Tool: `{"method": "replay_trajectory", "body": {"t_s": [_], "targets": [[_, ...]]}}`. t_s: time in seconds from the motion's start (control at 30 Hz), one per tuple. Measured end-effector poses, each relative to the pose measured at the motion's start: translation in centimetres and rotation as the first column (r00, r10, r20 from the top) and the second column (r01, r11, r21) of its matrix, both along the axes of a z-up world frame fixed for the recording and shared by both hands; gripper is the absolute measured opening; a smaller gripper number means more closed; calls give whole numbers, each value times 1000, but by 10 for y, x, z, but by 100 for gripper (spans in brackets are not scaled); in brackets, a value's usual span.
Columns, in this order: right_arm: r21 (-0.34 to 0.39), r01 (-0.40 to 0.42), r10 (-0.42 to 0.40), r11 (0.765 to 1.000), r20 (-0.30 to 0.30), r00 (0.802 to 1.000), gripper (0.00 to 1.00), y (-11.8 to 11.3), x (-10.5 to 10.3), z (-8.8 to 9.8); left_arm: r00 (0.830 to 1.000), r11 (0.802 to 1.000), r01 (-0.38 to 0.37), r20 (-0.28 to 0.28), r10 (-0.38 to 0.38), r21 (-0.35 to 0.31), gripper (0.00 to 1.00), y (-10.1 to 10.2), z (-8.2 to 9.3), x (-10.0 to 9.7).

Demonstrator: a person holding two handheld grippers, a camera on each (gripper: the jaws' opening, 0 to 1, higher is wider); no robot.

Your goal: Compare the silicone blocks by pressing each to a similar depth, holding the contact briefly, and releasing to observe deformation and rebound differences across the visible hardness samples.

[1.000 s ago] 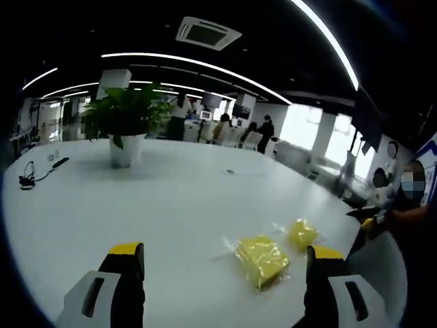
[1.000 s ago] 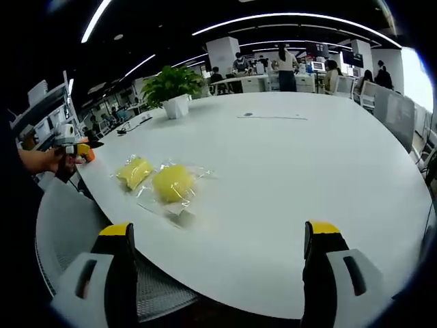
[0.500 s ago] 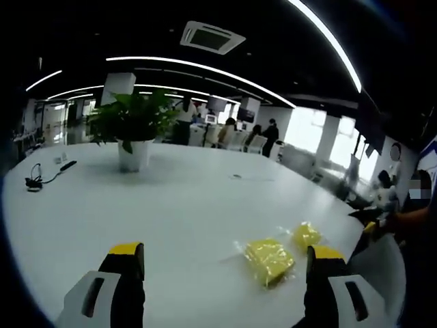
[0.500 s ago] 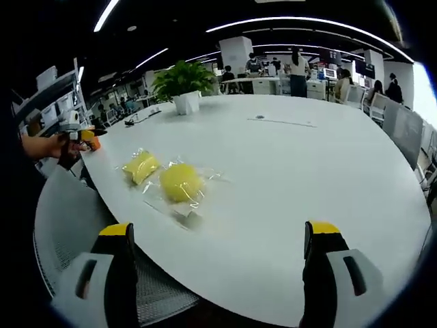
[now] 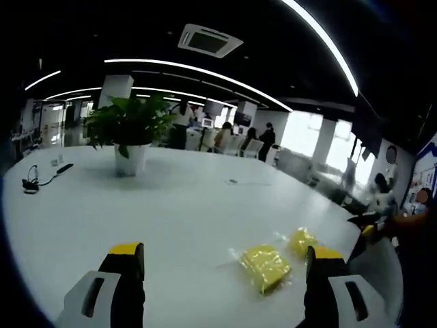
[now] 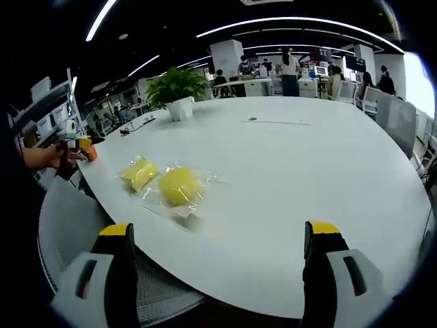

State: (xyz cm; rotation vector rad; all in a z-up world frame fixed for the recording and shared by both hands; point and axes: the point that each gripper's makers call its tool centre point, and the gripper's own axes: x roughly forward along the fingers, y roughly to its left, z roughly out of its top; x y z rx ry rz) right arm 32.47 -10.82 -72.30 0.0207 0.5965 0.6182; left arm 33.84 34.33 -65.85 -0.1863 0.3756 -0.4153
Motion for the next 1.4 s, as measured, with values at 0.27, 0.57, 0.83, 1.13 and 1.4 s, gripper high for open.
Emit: {"method": "replay_trajectory", "body": {"t_s": [0.27, 0.57, 0.83, 1.13, 1.4], "targets": [[10, 27, -27, 1000, 3, 1000, 96, 2, -3, 0, 1000, 1000, 7, -11, -7, -4, 100, 16, -6, 10], [18, 38, -38, 999, 18, 999, 96, -2, 3, 7, 999, 1000, 27, 18, -28, 16, 100, 14, 7, 20], [17, 26, -27, 1000, 22, 999, 96, 1, 4, 8, 1000, 1000, 22, 13, -22, 9, 100, 9, 7, 16], [15, 4, -5, 1000, 31, 999, 96, 6, 11, 12, 999, 999, 32, 3, -32, 17, 100, 9, 3, 14], [22, -13, 12, 1000, 40, 999, 96, 8, 13, 16, 999, 999, 34, -9, -34, 24, 100, 7, -2, 17]]}}
